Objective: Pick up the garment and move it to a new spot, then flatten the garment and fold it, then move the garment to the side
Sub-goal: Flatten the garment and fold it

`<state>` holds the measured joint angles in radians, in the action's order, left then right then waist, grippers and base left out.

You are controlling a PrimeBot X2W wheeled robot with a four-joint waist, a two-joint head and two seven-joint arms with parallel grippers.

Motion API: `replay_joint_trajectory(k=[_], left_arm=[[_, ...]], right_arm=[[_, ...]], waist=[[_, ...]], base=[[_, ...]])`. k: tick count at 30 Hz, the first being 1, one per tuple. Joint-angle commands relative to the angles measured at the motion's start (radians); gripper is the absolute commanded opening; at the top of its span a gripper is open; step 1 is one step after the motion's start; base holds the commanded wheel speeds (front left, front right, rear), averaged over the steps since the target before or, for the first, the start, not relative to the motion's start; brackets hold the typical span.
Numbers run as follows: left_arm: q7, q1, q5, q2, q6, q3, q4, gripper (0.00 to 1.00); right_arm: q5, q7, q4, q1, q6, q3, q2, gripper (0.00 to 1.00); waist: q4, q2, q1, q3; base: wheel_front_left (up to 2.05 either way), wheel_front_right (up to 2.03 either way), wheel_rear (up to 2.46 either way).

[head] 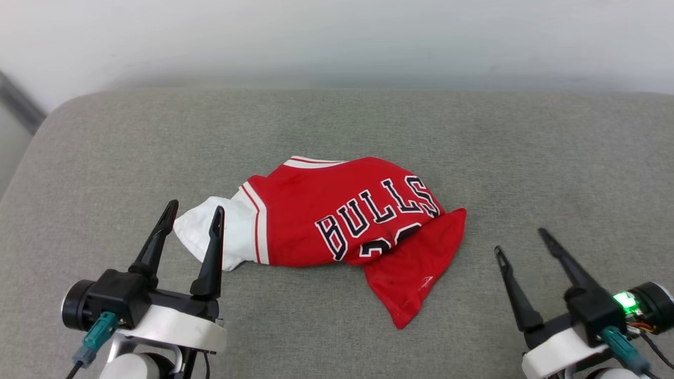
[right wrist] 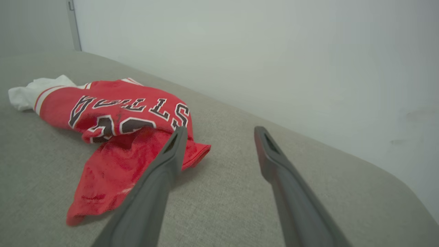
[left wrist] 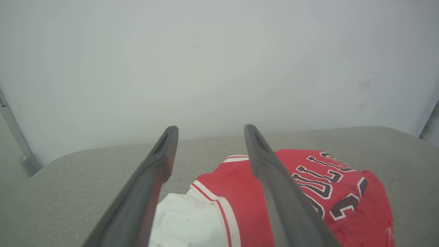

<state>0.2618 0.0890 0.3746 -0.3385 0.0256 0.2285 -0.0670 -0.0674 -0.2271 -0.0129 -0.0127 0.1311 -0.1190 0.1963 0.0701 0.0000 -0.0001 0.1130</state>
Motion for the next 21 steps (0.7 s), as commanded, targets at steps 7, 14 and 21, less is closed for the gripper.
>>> replay_joint_trajectory(k=[7, 14, 21], left_arm=[[0.003, 0.001, -0.066, 0.067, -0.062, -0.026, 0.013, 1.00], [0.004, 0.038, -0.108, 0.134, -0.103, -0.042, 0.036, 1.00], [0.004, 0.046, -0.136, 0.174, -0.127, -0.051, 0.052, 1.00]], right_arm=[[0.232, 0.326, -0.024, -0.200, -0.001, -0.304, 0.242, 1.00], [0.486, 0.655, -0.074, -0.405, -0.001, -0.556, 0.378, 1.00], [0.563, 0.744, -0.168, -0.503, -0.001, -0.699, 0.426, 1.00]], waist=[[0.068, 0.0000, 0.0001, 0.051], [0.140, 0.0000, 0.0001, 0.098], [0.197, 0.0000, 0.0001, 0.122]], base=[[0.00, 0.00, 0.00], [0.00, 0.00, 0.00], [0.00, 0.00, 0.00]])
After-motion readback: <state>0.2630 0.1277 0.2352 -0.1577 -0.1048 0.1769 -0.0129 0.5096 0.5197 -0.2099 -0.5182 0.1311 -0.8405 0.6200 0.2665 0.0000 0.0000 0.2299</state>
